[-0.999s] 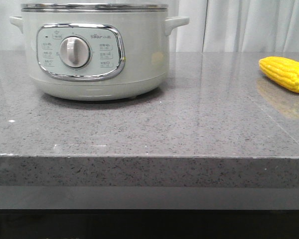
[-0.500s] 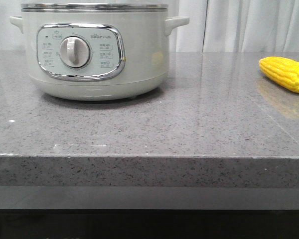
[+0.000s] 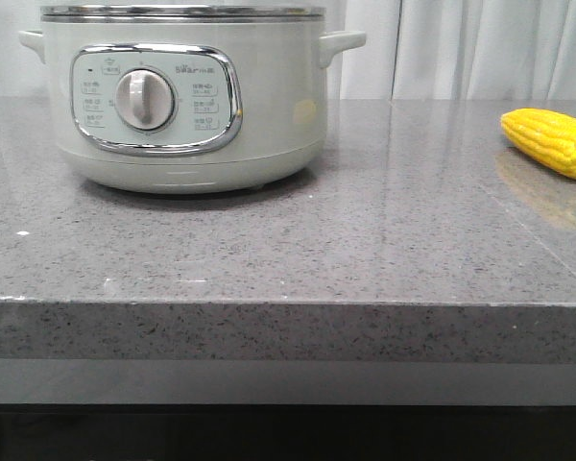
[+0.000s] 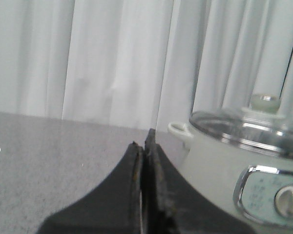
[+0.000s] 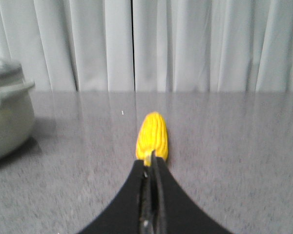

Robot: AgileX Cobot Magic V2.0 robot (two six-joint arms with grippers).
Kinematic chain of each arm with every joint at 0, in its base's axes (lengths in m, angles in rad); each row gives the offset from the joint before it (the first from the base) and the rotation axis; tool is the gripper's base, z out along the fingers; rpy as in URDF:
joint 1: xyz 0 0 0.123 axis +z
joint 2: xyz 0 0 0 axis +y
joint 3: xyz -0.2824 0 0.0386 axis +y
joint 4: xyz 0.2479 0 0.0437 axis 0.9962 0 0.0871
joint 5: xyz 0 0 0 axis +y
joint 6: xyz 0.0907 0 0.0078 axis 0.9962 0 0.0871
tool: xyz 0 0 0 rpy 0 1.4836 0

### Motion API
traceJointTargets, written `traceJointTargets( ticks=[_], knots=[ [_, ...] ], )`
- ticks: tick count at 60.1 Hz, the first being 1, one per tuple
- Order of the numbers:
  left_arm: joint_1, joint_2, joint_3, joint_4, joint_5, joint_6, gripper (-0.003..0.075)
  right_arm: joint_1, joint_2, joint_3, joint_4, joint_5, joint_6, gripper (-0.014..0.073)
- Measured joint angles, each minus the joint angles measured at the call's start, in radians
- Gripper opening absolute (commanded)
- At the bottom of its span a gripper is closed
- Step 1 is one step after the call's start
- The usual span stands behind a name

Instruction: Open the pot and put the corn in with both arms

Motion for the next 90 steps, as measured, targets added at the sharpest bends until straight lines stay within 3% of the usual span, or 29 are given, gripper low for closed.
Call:
traceJointTargets(
  ticks=[11, 29, 40, 61, 67, 76, 81, 90],
  knots=[
    [0.0, 0.084, -0.213, -0.002, 0.132, 0.0, -0.002, 0.0, 0.055, -0.203, 0.001, 0.101, 0.0, -0.0068],
    [0.0, 0.32, -0.502, -0.002, 0.385, 0.0, -0.002, 0.0, 0.31, -0.496, 0.002, 0.306, 0.0, -0.0068],
    [0.0, 0.411, -0.529, -0.002, 0.46, 0.006, -0.002, 0.0, 0.433, -0.519, 0.002, 0.369, 0.0, -0.0068],
    [0.0, 0.498, -0.487, -0.002, 0.46, 0.006, -0.0016, 0.0, 0.557, -0.48, 0.002, 0.398, 0.0, -0.0041],
    [0.0, 0.519, -0.486, 0.002, 0.46, 0.006, 0.007, 0.0, 0.571, -0.48, 0.002, 0.398, 0.0, 0.0097],
    [0.0, 0.55, -0.486, 0.044, 0.45, 0.006, 0.0454, 0.0, 0.581, -0.48, 0.002, 0.398, 0.0, 0.0484],
    [0.0, 0.561, -0.486, 0.049, 0.426, 0.006, 0.0545, 0.0, 0.581, -0.48, 0.002, 0.398, 0.0, 0.0563],
    [-0.002, 0.592, -0.486, 0.045, 0.35, 0.006, 0.0545, 0.0, 0.581, -0.48, 0.002, 0.398, 0.0, 0.057]
  ],
)
